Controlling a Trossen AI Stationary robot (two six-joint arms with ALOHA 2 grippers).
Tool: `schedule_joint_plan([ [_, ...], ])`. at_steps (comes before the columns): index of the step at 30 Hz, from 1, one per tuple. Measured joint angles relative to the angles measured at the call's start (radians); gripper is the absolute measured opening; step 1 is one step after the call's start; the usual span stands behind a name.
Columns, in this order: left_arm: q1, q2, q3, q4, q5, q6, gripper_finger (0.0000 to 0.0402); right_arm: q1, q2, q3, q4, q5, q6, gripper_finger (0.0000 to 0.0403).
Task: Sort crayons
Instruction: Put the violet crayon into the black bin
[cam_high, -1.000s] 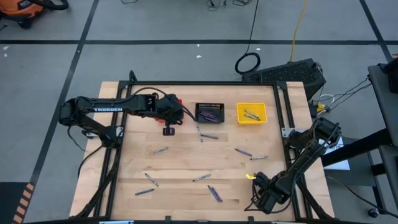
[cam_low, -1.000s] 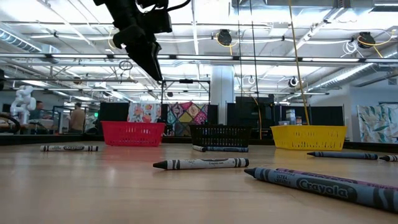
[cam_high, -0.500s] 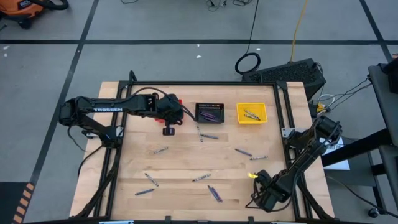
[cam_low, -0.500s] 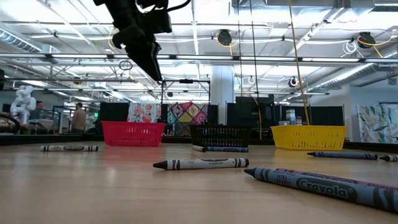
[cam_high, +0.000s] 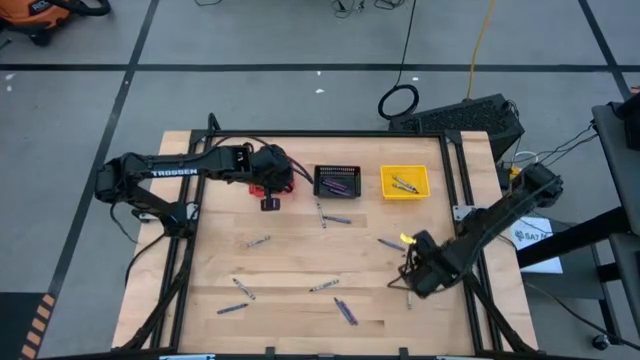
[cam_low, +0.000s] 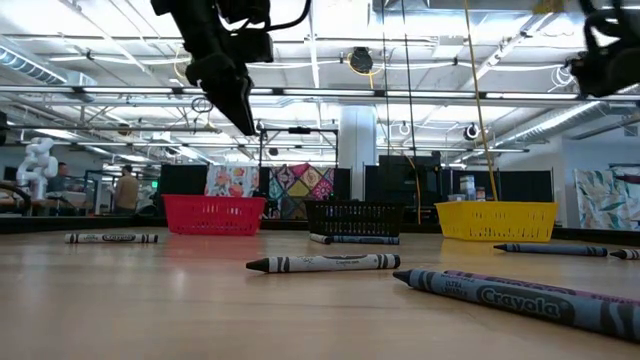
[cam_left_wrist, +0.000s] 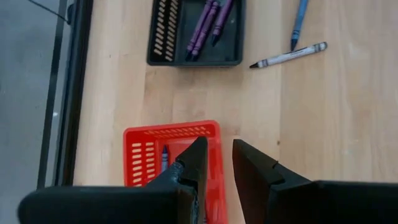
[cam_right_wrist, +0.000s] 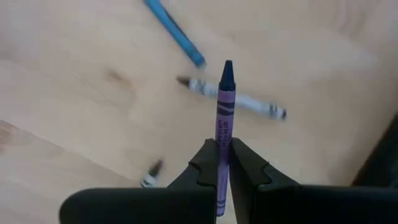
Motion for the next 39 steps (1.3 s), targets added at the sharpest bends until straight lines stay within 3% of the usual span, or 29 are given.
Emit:
schedule_joint_plan([
  [5,0.030,0.000,0.000,-0.015,0.000,0.001,0.0073,-0.129,-0.035,0.001,-0.002,0.060,-0.188,0.0000],
  [15,0.077,0.000,0.000,-0.026,0.001,0.001,0.0073,-0.401,-0.041,0.002,0.048,0.065,-0.626,0.0000],
  [28,0.091,0.000,0.000,-0.035,0.005,0.001,0.0073,-0.717,-0.041,0.003,0.383,0.059,-1.204,0.0000],
  [39,0.092,0.000,0.000,-0.035,0.005,0.001,0.0073,-0.853,-0.041,0.003,0.670,0.057,-1.459,0.0000],
])
